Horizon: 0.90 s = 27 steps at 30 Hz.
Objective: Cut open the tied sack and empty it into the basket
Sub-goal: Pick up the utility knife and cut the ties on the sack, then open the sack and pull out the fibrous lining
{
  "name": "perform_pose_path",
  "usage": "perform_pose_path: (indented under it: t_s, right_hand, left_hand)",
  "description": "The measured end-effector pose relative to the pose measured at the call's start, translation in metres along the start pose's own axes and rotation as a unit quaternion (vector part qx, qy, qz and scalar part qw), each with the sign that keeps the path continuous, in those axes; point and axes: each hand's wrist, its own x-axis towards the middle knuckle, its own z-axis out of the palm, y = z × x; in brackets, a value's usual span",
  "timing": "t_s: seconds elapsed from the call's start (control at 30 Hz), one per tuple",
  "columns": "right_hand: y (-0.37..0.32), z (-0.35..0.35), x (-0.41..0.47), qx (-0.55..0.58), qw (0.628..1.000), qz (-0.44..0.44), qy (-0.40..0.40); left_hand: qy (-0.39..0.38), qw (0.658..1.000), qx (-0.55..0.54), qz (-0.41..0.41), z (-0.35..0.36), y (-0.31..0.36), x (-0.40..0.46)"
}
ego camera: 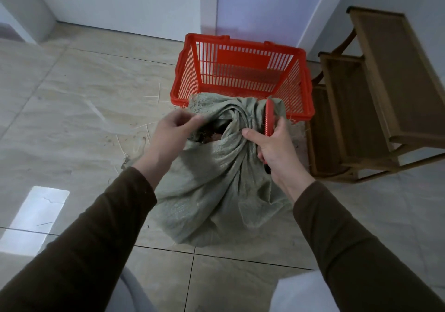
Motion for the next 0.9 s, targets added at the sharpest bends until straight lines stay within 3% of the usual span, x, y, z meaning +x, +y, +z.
perform_pose_path:
  t_s: [0.17,0.3,0.43,0.63,0.77,0.9]
  right_hand:
    - [-0.001,0.013,-0.006,0.023,0.998,-0.027,-0.057]
    - [-0.004,0.012,-0.011,0.02,0.989,-0.052,-0.134]
    - [-0.009,0.001,-0.012,0.089,0.995,-0.003,-0.052]
    - [-0.024,-0.028,-0.004,0.13,0.988,0.084,0.018]
    - [-0.036,-0.059,-0.002,0.276,0.946,0.165,-0.03]
    - [-0.051,-0.072,-0.008,0.376,0.906,0.144,-0.132]
  left_hand:
    - [-0.124,0.991,-0.042,-0.036,0.027,0.032,-0.02]
    - [-0.127,0.97,-0.189,-0.088,0.028,0.041,-0.015]
    - [-0.091,0.953,-0.256,-0.138,0.03,0.041,-0.011]
    - [-0.117,0.96,-0.241,-0.086,0.028,0.049,-0.019]
    - [-0.137,0.953,-0.262,-0.062,0.017,0.056,-0.03]
    - [-0.176,0.955,-0.232,-0.056,0.006,0.065,-0.038]
